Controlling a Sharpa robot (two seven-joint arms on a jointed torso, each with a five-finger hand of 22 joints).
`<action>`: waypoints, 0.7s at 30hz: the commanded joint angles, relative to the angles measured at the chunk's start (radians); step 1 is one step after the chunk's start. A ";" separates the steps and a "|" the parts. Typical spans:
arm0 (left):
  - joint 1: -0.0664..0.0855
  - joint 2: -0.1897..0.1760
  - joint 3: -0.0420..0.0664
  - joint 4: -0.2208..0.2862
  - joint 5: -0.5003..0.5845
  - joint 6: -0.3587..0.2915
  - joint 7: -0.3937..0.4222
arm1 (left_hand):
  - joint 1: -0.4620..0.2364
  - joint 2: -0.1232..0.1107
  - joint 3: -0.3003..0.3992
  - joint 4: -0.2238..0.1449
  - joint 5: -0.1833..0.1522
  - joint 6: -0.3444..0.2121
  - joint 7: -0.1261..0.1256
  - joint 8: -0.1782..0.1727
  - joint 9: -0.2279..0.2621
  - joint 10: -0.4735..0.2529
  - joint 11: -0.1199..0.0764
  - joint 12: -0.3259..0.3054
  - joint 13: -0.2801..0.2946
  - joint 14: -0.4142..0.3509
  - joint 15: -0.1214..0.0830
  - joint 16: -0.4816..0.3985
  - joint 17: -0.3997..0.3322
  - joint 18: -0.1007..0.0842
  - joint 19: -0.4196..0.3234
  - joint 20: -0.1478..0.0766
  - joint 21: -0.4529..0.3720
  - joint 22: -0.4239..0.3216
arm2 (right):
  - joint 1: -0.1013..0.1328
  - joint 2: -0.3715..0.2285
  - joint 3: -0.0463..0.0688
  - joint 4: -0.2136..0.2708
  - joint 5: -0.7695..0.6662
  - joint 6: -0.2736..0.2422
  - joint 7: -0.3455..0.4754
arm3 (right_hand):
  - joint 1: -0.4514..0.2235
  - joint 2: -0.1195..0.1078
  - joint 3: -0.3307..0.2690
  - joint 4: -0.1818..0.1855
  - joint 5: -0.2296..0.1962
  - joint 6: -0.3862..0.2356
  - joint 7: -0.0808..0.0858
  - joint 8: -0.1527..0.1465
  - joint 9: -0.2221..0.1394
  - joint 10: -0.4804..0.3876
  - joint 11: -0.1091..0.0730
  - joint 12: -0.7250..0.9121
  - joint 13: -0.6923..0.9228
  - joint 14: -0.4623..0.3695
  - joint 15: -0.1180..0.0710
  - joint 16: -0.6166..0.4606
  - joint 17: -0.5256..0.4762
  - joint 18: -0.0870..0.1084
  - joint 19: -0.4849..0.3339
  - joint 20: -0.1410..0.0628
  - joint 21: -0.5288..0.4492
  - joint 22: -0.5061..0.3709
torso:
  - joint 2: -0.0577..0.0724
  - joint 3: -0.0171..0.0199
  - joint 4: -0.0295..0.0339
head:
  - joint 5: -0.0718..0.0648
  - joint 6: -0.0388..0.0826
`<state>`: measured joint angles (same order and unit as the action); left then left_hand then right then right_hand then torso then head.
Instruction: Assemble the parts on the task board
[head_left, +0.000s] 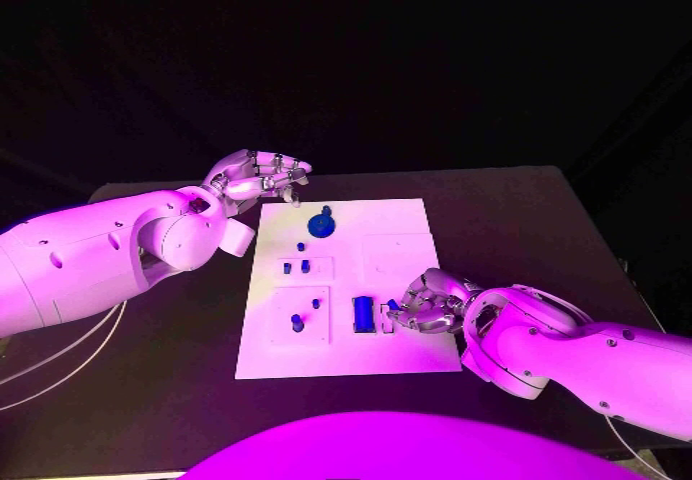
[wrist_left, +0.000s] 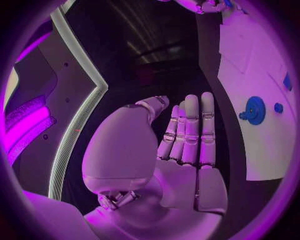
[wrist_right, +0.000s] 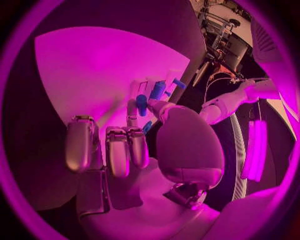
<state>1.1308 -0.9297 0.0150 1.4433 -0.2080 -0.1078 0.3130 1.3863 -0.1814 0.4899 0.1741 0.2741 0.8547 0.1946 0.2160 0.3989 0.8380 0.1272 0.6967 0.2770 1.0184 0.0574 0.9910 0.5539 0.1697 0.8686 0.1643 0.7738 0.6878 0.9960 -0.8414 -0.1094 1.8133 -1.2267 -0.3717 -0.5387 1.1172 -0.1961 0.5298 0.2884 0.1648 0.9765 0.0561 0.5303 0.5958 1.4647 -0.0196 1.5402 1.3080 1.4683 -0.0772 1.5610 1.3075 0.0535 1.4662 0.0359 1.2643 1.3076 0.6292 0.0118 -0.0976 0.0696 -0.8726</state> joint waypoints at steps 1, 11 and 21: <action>0.000 0.002 0.001 0.001 -0.003 0.018 0.005 | -0.004 0.006 0.000 0.010 0.002 -0.008 0.000 0.001 -0.001 -0.009 0.001 0.005 -0.002 -0.006 0.004 0.002 0.001 0.013 0.008 -0.002 -0.006 -0.003 | -0.003 0.004 0.000 -0.002 0.009 0.019 0.013 | -0.011 0.001 -0.007 0.000 -0.007 0.006 0.003 -0.004 -0.001 0.089 0.006 0.001 0.241 0.095 0.002 -0.004 0.229 -0.001 0.030 -0.002 -0.001 0.193 | 0.001 -0.0002 -0.0003 | 0.002 0.000; 0.000 0.003 0.001 0.000 -0.003 0.020 0.004 | -0.008 0.007 -0.002 0.016 0.001 -0.009 0.000 0.002 -0.001 -0.010 0.001 0.005 -0.002 -0.006 0.005 0.003 0.002 0.013 0.009 -0.001 -0.009 -0.005 | -0.007 0.018 0.000 -0.012 0.007 0.024 0.013 | -0.014 0.001 -0.011 0.000 -0.006 0.006 0.003 -0.004 -0.001 0.089 0.006 0.001 0.241 0.095 0.002 -0.004 0.228 -0.001 0.030 -0.002 -0.002 0.193 | 0.000 -0.0004 -0.0004 | 0.002 0.000; 0.000 0.002 0.001 0.001 -0.004 0.019 0.005 | -0.008 0.007 -0.002 0.016 0.001 -0.009 0.000 0.002 -0.001 -0.010 0.001 0.005 -0.002 -0.006 0.005 0.003 0.002 0.013 0.009 -0.001 -0.009 -0.005 | -0.008 0.030 -0.001 -0.027 0.009 0.033 0.013 | -0.029 0.005 -0.026 0.002 -0.006 0.007 0.003 -0.006 -0.001 0.088 0.006 -0.001 0.240 0.095 0.003 -0.005 0.227 0.000 0.029 -0.002 -0.006 0.192 | 0.001 -0.0007 -0.0009 | 0.003 0.000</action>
<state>1.1308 -0.9288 0.0150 1.4426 -0.2086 -0.1043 0.3120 1.3822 -0.1773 0.4883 0.1866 0.2741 0.8547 0.1946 0.2160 0.3990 0.8346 0.1307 0.6967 0.2759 1.0184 0.0574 0.9910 0.5541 0.1697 0.8720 0.1608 0.7684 0.6838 0.9893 -0.8134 -0.1101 1.7878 -1.2188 -0.3570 -0.5370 1.0948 -0.1947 0.5091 0.2924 0.1648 0.9765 0.0561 0.5302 0.5956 1.4647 -0.0196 1.5402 1.3077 1.4683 -0.0772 1.5610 1.3074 0.0535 1.4662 0.0359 1.2643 1.3074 0.6295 0.0111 -0.0978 0.0716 -0.8726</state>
